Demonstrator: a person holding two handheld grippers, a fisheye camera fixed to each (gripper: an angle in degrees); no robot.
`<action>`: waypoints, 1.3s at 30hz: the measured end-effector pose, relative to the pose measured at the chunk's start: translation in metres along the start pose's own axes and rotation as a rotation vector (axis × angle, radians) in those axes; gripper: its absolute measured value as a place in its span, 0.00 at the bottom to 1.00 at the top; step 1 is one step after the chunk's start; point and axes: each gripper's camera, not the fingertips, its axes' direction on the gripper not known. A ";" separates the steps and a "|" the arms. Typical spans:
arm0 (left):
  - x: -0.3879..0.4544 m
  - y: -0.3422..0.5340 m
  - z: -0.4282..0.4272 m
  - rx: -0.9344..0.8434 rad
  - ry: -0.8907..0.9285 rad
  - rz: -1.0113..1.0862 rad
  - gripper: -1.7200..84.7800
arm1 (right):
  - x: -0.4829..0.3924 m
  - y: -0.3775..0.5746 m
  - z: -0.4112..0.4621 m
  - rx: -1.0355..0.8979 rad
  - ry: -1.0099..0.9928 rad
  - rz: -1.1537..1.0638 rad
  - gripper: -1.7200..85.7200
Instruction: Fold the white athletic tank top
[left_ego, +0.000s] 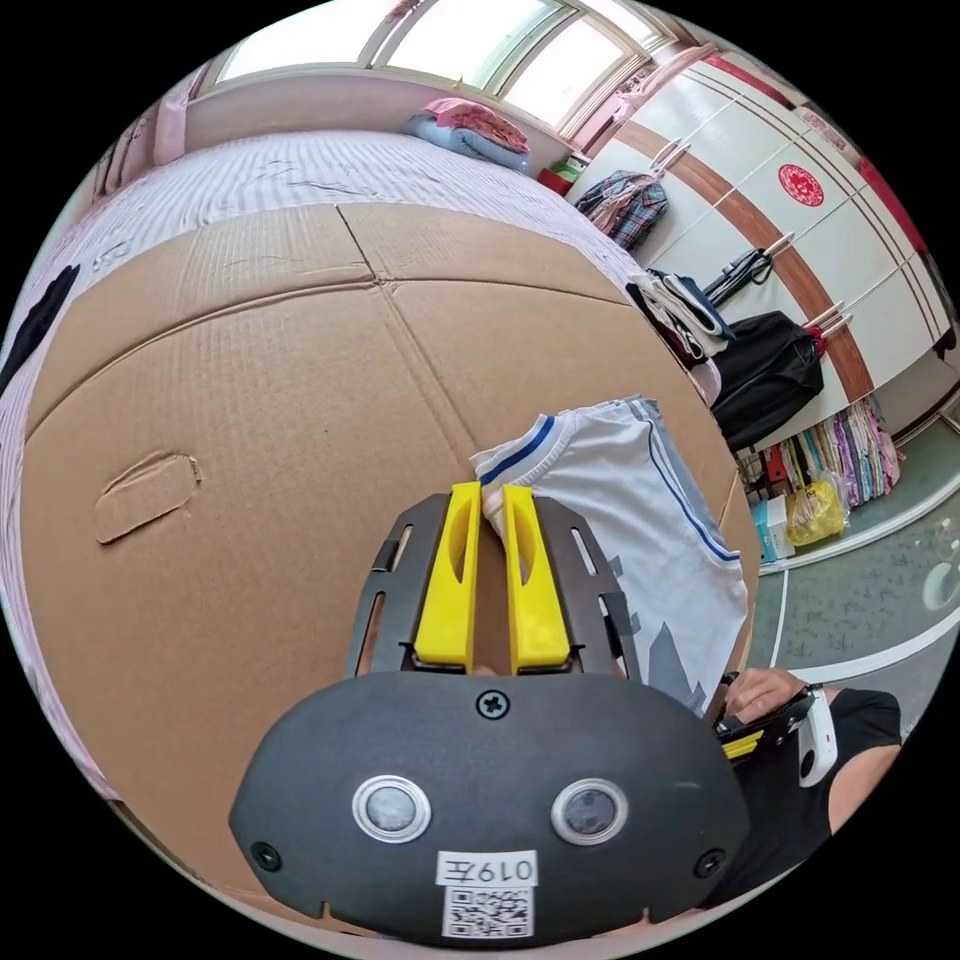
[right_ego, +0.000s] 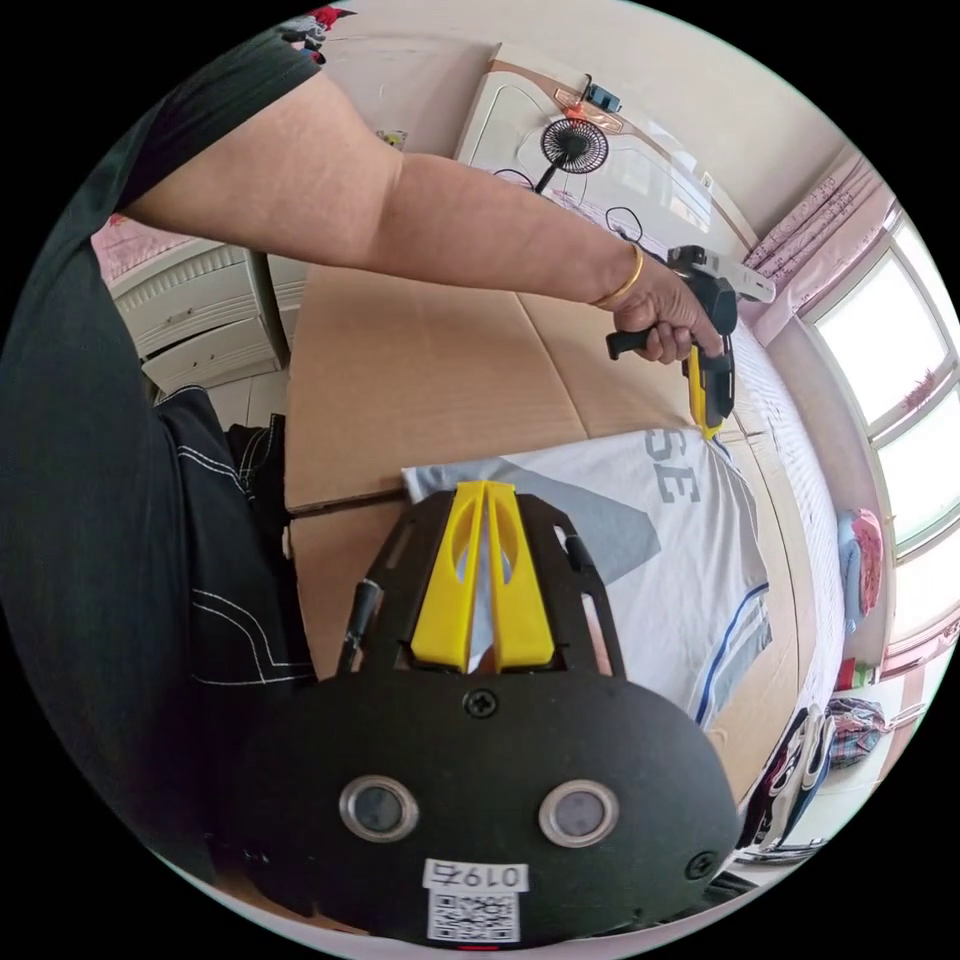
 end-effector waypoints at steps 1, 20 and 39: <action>0.004 0.000 -0.002 0.001 -0.013 0.018 0.05 | 0.001 0.002 0.003 0.005 -0.001 0.006 0.01; 0.189 0.087 -0.077 0.163 -0.185 0.361 0.04 | 0.060 0.115 0.025 0.010 0.226 0.279 0.01; 0.397 0.159 -0.101 0.137 -0.360 0.146 0.03 | 0.170 0.185 0.048 0.414 -0.004 0.967 0.12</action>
